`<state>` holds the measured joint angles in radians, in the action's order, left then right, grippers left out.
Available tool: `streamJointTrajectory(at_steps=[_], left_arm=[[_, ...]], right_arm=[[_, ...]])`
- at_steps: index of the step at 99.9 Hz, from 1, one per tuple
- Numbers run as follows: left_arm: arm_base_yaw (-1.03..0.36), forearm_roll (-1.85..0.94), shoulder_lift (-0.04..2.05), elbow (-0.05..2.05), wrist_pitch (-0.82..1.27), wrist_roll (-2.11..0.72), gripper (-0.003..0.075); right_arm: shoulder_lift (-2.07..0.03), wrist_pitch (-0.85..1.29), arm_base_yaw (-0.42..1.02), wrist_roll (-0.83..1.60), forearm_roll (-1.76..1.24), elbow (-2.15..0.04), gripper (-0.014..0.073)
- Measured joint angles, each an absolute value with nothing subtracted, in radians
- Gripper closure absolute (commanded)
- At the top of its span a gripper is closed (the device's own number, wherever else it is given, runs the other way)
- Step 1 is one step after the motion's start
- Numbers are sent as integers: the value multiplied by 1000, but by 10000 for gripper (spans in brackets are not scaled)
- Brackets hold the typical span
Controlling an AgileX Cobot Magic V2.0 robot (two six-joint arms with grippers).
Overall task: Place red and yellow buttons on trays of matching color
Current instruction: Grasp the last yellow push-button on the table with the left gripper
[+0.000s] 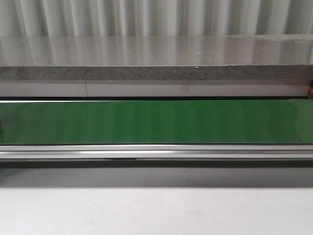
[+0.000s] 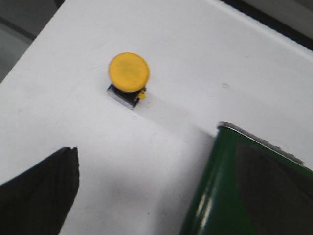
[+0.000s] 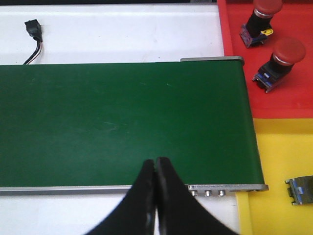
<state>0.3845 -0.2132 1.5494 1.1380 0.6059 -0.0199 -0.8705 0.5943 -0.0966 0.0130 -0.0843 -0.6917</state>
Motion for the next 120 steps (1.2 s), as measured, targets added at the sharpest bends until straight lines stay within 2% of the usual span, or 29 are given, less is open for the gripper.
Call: streamJointTrajectory(at_steps=[50, 94, 104, 118, 119, 120], left_arm=[[421, -188, 1888, 1376, 561, -20, 99], [421, -186, 2026, 1458, 561, -20, 108], [421, -186, 2032, 1458, 561, -20, 194], [421, -186, 2032, 1463, 561, -20, 422], [421, -186, 2032, 1463, 561, -20, 457], [421, -186, 2032, 1465, 562, -20, 457]], right_arm=[[-870, 594, -97, 13, -84, -692, 660], [-870, 594, -97, 13, -84, -692, 660], [-870, 594, -97, 13, -84, -692, 660], [-870, 594, -97, 13, -84, -692, 660], [-870, 594, -97, 13, -84, -692, 660], [-870, 594, -97, 13, -84, -692, 660]])
